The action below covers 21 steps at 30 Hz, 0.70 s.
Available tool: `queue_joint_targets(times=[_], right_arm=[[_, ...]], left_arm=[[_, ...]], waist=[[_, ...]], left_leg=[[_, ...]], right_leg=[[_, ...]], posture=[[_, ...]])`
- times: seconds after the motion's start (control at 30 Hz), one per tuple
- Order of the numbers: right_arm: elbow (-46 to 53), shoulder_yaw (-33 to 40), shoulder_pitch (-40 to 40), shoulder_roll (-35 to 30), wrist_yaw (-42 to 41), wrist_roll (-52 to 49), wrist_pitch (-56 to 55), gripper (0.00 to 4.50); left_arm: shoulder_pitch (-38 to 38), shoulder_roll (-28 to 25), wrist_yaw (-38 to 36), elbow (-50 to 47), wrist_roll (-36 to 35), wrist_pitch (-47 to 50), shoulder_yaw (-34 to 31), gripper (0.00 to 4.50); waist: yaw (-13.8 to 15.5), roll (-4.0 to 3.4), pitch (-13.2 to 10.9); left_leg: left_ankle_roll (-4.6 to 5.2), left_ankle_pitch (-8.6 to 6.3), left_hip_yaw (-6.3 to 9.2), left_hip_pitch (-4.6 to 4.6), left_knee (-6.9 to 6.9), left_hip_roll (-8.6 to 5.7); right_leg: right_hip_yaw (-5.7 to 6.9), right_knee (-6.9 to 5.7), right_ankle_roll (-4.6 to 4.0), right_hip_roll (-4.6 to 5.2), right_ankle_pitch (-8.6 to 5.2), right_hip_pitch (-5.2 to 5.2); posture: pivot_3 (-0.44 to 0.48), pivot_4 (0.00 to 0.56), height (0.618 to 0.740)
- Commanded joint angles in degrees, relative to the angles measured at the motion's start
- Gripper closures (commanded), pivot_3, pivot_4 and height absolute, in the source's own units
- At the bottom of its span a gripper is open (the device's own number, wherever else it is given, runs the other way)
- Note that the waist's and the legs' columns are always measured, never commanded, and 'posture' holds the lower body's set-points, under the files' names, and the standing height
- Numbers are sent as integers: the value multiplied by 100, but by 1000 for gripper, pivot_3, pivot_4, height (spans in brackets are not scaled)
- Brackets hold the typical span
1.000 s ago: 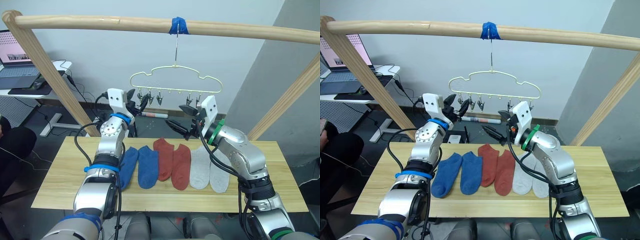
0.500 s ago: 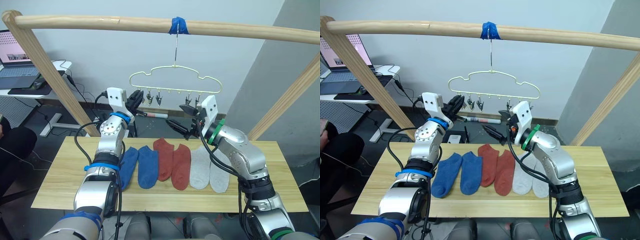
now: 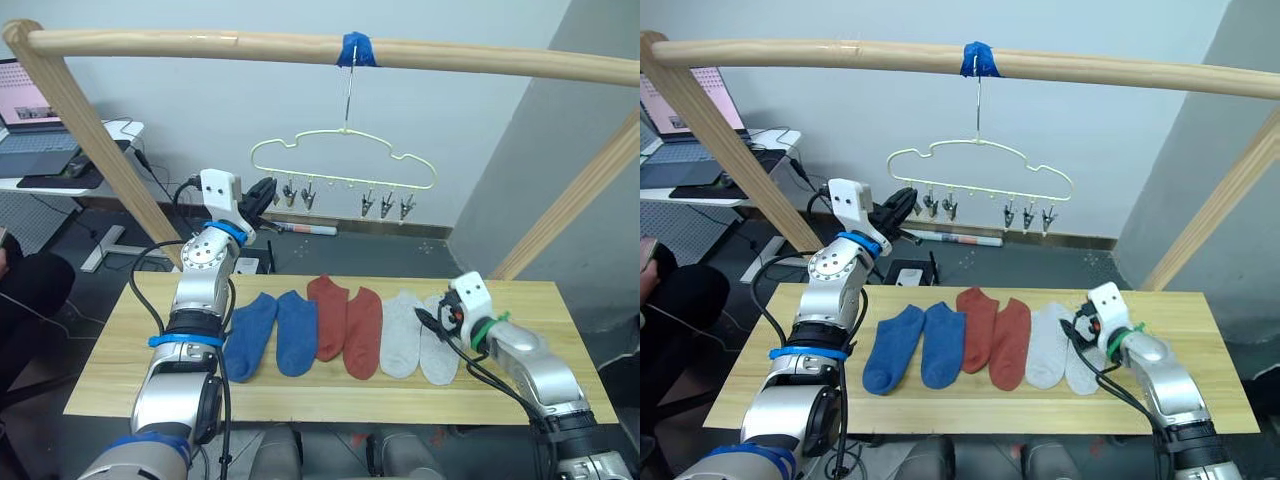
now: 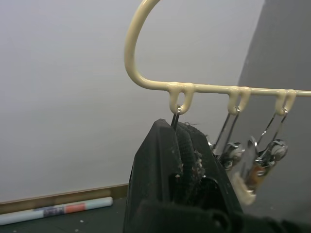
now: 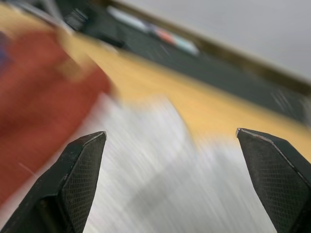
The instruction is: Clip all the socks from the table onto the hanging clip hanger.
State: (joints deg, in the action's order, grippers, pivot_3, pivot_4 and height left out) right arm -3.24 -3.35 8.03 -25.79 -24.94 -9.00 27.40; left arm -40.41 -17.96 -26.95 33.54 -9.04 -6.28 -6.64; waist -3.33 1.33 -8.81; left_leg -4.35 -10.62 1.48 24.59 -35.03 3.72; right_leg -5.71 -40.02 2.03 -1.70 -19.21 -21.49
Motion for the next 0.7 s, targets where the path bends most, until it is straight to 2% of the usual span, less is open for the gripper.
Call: queue_joint_targets(times=[0.03,0.23,0.47,0.57,0.7], right_arm=[[-346,5,211,-36,-53,221,-455,0],[-2439,-318,906,13,-390,651,-835,0],[-3404,-385,1069,21,-571,889,-1378,0],[-3313,-364,928,2,-704,877,-1503,599],[-2917,-297,662,-65,-811,834,-1494,1995]], left_arm=[[84,11,-6,-335,-39,115,18,4491],[347,13,1,-628,-50,284,26,4491],[452,-13,13,-838,-65,397,11,4491],[498,-18,17,-924,-74,447,3,4500],[517,-41,15,-970,-71,511,-11,4500]], waist=[[-28,-2,-9],[-3,-1,-19],[9,-1,-19],[11,0,-20],[16,0,-20]], left_leg=[[1,0,1,-6,0,1],[2,1,-2,-20,0,-1],[2,1,0,-39,1,0],[2,1,1,-68,2,0],[2,0,3,-83,3,-1]], right_leg=[[-1,-1,3,-1,-2,5],[-4,3,0,0,1,22],[-3,5,-1,0,2,44],[-2,7,7,0,-3,75],[0,12,9,0,-5,95]], posture=[[-22,163,740],[-10,163,740],[6,160,740],[10,162,740],[10,166,740]])
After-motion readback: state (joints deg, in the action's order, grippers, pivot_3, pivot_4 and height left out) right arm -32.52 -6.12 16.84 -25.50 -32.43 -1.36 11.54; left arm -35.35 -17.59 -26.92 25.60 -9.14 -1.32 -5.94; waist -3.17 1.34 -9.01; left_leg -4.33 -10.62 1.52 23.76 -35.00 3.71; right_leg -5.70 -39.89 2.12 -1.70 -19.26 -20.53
